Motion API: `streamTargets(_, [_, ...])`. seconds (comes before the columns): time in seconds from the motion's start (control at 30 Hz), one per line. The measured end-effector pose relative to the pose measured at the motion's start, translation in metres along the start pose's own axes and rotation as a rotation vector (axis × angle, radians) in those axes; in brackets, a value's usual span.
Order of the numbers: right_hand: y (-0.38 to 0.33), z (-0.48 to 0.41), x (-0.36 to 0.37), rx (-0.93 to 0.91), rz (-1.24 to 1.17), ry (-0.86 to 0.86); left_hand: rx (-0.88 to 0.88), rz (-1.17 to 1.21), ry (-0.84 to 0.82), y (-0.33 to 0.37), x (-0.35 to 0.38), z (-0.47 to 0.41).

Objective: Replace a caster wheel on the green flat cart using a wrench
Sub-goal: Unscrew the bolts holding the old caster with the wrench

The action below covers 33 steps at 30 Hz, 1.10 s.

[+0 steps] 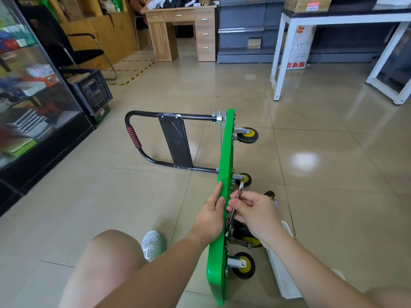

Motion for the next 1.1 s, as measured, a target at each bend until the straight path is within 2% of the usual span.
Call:
streamTargets(0.2, [-0.003, 0.006, 0.003, -0.053, 0.152, -0.107, -0.015, 0.074, -0.018, -0.004, 0.002, -0.006])
streamTargets(0.37, [-0.008, 0.027, 0.010, -0.207, 0.340, -0.216, -0.033, 0.065, -0.036, -0.004, -0.001, -0.002])
streamTargets(0.5, [-0.005, 0.047, 0.007, -0.253, 0.409, -0.176, -0.086, 0.105, 0.046, 0.005, -0.001, 0.005])
streamTargets(0.6, [-0.002, 0.059, 0.005, -0.302, 0.444, -0.168, -0.086, 0.044, 0.059, 0.007, 0.000, 0.006])
streamTargets(0.7, [0.005, 0.078, 0.013, -0.428, 0.577, -0.373, -0.056, 0.013, 0.048, 0.006, -0.001, 0.008])
streamTargets(0.77, [0.006, 0.086, 0.015, -0.514, 0.628, -0.436, -0.038, -0.002, 0.051, 0.006, -0.001, 0.007])
streamTargets(0.93, [0.006, 0.071, -0.001, -0.463, 0.512, -0.187, -0.064, 0.007, 0.070, 0.004, -0.001, 0.006])
streamTargets(1.1, [-0.003, 0.055, -0.002, -0.412, 0.455, -0.122, -0.110, 0.125, 0.003, 0.005, 0.003, 0.005])
Point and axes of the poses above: each hand's wrist, its own z-axis away from the middle knuckle, its own x-axis out of the palm, y = z × x, the point moved 4 cm from there along -z, towards the middle knuckle, and after that the axes turned 12 degrees about -x, right-handed, at the moved point
